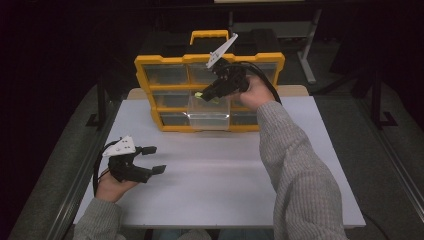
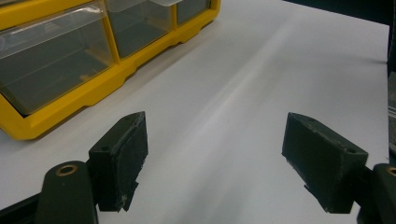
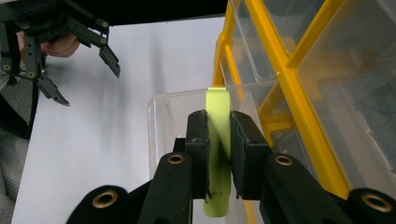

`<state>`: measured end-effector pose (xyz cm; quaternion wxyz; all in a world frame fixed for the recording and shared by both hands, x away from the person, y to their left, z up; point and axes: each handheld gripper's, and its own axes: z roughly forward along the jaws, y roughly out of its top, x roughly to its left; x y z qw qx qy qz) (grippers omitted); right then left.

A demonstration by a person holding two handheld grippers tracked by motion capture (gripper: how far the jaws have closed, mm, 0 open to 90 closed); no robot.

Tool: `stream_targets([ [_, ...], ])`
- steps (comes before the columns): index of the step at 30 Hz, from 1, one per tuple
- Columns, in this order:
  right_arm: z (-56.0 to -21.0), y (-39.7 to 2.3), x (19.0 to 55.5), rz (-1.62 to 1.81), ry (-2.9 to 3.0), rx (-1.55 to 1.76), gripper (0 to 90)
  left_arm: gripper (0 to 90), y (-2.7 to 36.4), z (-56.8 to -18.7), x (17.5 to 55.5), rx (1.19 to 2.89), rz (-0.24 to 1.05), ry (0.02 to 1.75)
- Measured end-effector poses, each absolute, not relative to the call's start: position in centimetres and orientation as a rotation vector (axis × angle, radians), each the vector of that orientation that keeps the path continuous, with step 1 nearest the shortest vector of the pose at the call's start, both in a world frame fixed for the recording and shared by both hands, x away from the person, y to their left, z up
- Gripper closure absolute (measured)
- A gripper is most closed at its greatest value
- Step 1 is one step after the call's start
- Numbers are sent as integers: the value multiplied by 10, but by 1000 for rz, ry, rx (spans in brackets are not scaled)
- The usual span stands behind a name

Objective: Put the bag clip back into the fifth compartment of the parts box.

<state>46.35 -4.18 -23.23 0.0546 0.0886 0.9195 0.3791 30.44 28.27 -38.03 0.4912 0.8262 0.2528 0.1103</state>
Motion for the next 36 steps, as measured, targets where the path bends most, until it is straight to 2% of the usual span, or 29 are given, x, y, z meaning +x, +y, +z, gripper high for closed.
stream_targets([
  [36,-262,-39,468,1085,2851,301,770,222,284,-380,305,2003,268,617],
])
